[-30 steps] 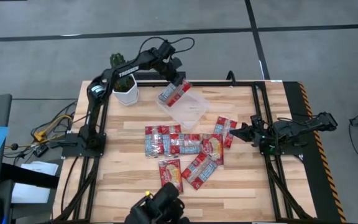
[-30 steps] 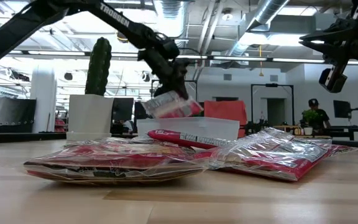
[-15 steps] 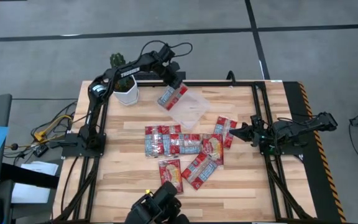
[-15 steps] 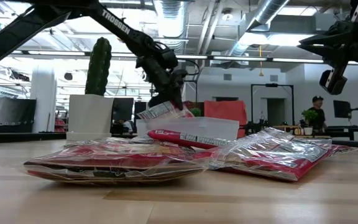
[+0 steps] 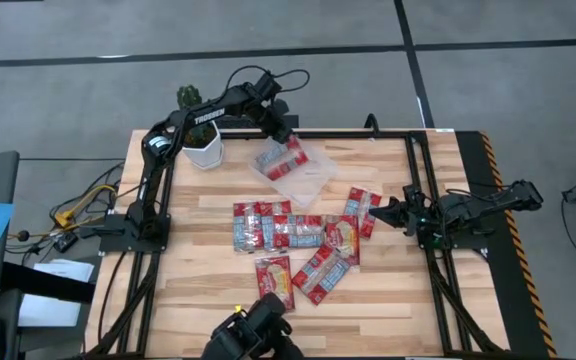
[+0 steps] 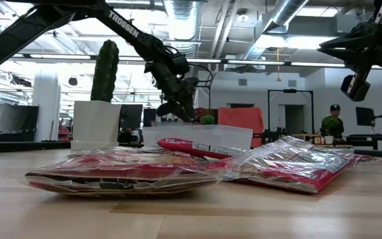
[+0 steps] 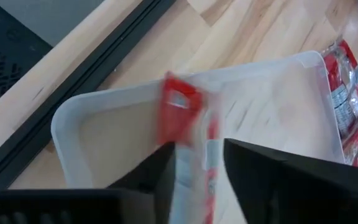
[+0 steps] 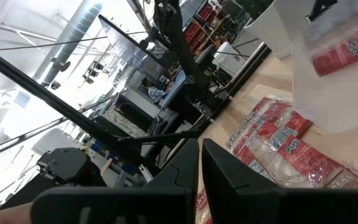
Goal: Sort popcorn bags into baskets
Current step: Put the red popcorn bag into the transparent bin
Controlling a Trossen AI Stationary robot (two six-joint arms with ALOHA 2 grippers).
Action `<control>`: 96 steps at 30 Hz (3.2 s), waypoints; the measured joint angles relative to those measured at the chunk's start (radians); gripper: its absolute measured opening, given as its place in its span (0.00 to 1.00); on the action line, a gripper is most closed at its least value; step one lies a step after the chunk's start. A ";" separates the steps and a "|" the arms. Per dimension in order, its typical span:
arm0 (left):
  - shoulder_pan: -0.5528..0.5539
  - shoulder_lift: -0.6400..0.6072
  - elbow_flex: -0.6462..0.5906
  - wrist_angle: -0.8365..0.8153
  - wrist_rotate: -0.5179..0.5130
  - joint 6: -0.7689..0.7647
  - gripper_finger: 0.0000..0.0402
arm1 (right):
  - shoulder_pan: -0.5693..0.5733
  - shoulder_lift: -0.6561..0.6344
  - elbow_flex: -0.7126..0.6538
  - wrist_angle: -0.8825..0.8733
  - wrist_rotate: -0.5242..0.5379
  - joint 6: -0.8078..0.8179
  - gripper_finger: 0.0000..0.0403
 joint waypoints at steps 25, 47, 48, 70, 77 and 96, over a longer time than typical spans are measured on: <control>-0.279 -0.017 0.112 -0.182 -0.167 0.116 0.33 | 0.000 0.000 0.000 0.004 0.007 0.003 0.12; -0.581 -0.212 0.054 -0.746 -0.275 0.003 0.59 | 0.002 0.000 0.000 -0.033 -0.005 0.003 0.12; -0.585 -0.249 0.017 -0.723 -0.303 -0.039 0.62 | 0.002 0.000 0.000 -0.034 -0.005 0.003 0.12; -0.580 -1.133 -1.367 0.460 -0.448 -1.071 0.72 | -0.095 0.001 0.014 0.348 -0.030 -0.044 0.12; -0.581 -1.132 -1.412 0.480 -0.457 -1.057 0.72 | -0.133 0.054 0.220 -0.014 -0.107 -0.141 0.12; -0.582 -1.132 -1.671 0.832 -0.493 -1.201 0.72 | -0.172 0.806 0.347 -0.127 -0.086 -0.002 0.12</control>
